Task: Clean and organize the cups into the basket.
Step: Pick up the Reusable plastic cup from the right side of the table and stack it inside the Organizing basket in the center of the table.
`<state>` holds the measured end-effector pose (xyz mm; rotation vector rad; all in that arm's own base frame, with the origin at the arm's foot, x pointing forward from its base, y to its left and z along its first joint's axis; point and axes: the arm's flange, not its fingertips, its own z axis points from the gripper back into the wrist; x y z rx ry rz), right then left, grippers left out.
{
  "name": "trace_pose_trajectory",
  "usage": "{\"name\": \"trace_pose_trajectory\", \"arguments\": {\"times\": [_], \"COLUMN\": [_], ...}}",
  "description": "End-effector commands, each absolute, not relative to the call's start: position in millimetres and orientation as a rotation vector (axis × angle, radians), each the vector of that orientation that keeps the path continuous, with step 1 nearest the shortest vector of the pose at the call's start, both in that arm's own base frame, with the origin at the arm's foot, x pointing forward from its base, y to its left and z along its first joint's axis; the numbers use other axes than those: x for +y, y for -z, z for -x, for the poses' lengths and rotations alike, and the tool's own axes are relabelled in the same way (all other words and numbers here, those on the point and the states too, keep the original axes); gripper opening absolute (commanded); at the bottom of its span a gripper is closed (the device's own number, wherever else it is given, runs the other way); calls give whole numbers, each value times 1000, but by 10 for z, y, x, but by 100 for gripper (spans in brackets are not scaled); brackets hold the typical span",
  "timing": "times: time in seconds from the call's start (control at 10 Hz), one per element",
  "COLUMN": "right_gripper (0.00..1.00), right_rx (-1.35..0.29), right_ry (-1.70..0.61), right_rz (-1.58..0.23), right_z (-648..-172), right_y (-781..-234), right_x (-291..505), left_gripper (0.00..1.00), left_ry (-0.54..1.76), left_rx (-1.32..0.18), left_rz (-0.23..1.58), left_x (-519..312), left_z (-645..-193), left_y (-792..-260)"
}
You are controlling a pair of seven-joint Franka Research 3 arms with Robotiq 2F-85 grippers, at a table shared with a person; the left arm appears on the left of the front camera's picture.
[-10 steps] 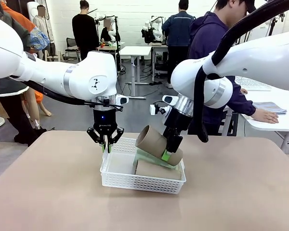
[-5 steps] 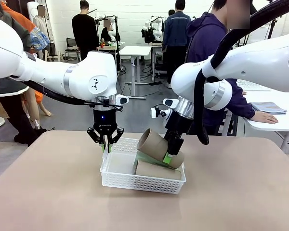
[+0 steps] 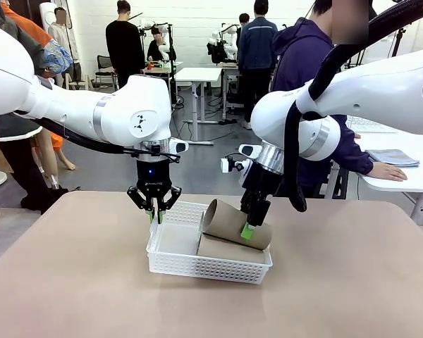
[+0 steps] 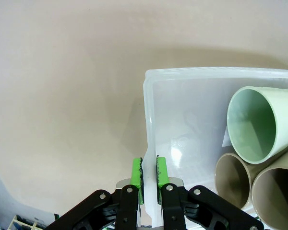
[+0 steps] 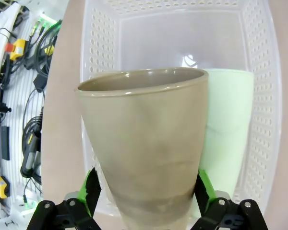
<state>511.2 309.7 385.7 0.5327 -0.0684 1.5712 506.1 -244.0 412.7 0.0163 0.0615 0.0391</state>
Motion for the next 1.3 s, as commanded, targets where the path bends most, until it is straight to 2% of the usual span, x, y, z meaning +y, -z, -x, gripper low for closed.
{"name": "trace_pose_trajectory", "arguments": {"times": [0.0, 0.3, 0.5, 0.8, 1.2], "right_gripper": [100, 100, 100, 100, 100], "right_rx": [-114, -499, -764, -990, -1083], "right_ry": [-1563, -1561, -1527, -1417, -1232], "right_rz": [-537, -673, -762, -894, -974], "right_z": [-5103, -4723, -4386, -4146, -4109], "right_y": [-4116, -4919, -5087, -4609, -3897], "right_x": [2973, 1978, 1114, 31, -648], "left_gripper": [0, 0, 0, 0, 0], "left_ry": [-51, -51, -51, -51, -51], "left_rx": [57, 57, 57, 57, 57], "left_rz": [-16, -16, -16, -16, -16], "left_x": [-2448, -2448, -2448, -2448, -2448], "left_z": [-5051, -5051, -5051, -5051, -5051], "left_y": [-4133, -4133, -4133, -4133, -4133]}}
